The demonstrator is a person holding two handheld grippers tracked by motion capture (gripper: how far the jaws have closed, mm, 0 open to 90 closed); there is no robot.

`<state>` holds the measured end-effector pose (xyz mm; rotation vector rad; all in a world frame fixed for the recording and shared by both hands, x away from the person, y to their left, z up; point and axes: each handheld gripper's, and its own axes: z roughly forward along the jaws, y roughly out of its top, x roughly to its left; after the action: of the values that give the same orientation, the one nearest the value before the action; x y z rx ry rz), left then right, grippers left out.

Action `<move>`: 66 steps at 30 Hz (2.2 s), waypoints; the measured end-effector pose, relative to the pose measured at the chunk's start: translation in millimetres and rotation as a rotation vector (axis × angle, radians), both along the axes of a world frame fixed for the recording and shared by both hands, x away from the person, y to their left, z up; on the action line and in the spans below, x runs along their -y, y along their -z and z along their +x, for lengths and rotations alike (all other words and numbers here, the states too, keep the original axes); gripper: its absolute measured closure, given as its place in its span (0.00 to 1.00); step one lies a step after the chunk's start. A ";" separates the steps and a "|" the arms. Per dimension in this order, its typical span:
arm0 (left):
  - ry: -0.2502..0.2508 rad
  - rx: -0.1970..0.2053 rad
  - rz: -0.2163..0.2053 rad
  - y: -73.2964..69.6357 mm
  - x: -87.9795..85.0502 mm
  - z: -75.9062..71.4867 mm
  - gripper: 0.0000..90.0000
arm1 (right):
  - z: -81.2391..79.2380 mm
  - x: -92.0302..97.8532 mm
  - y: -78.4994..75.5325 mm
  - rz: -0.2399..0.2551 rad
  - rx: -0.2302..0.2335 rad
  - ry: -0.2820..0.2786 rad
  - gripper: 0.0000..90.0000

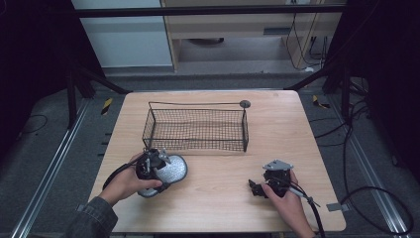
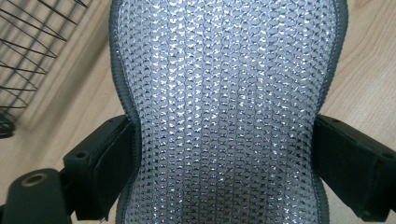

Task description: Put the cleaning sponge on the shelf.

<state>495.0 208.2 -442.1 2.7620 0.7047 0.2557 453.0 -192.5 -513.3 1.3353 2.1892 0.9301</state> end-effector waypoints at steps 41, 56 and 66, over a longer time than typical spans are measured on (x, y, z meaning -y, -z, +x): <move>0.102 0.143 -0.023 -100.2 -19.8 36.5 0.10 | 1.9 -1.5 -0.2 -0.003 0.001 -0.009 0.00; 0.073 0.215 0.044 -112.9 -11.5 62.0 0.10 | 1.9 -1.7 0.0 -0.001 0.003 -0.013 0.01; 0.077 0.235 0.102 -124.3 -4.9 91.2 0.11 | 1.8 -1.0 -0.1 -0.005 0.001 -0.026 0.00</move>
<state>586.2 213.1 -317.8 2.7834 0.5370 0.6032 454.8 -191.5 -513.2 1.3066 2.2120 0.9335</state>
